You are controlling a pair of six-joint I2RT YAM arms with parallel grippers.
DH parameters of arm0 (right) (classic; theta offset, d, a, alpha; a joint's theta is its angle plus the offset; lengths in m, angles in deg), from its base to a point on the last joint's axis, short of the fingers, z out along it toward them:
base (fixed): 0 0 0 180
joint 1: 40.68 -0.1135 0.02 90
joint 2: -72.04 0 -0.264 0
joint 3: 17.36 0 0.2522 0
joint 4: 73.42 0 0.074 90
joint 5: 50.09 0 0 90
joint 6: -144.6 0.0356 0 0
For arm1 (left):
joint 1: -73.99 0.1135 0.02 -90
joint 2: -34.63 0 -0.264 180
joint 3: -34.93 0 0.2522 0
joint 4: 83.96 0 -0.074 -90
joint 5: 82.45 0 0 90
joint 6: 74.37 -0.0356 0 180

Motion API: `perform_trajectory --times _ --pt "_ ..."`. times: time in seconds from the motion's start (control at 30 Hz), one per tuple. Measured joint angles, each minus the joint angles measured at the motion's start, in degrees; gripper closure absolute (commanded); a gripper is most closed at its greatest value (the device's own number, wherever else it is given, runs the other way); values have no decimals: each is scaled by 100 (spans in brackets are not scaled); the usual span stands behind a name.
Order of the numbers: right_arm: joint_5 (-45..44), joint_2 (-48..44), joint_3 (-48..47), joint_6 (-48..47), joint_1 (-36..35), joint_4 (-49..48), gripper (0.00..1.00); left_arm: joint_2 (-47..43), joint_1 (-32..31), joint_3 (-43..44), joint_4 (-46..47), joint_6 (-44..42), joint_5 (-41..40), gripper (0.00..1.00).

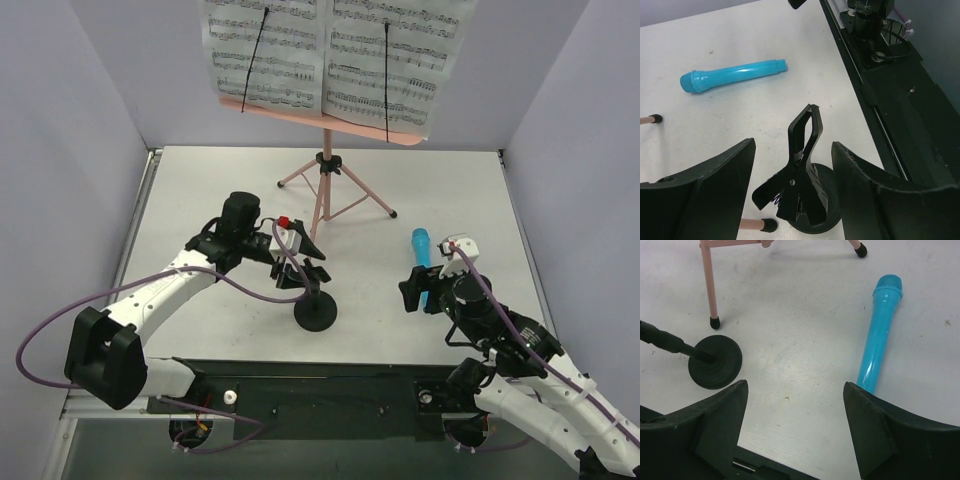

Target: Set up the instrument practice props

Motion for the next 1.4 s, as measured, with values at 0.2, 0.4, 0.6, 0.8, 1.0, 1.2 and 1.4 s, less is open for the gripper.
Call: perform_trajectory --times 0.2,0.4,0.6,0.8,1.0,1.2,1.4 --pt "9 474 -7 39 544 -26 29 59 -177 11 -26 26 -247 59" --pt "835 994 -9 258 2114 -20 29 -195 -284 37 155 662 -566 92" --pt "1558 1891 -9 372 3032 -31 29 -505 -389 -376 916 1757 -1292 94" --pt "1705 3305 -319 297 3099 -63 28 -761 -505 -732 1495 2514 -1818 82" --pt "1838 4730 -1388 -129 3388 -186 27 -715 -540 -758 1742 2898 -2184 35" --pt "1985 5659 -1967 -485 3650 -323 28 -675 -564 -887 1884 3204 -2461 13" --pt "2085 6295 -2085 -723 3810 -422 31 -721 -564 -1211 2135 3316 -2752 10"
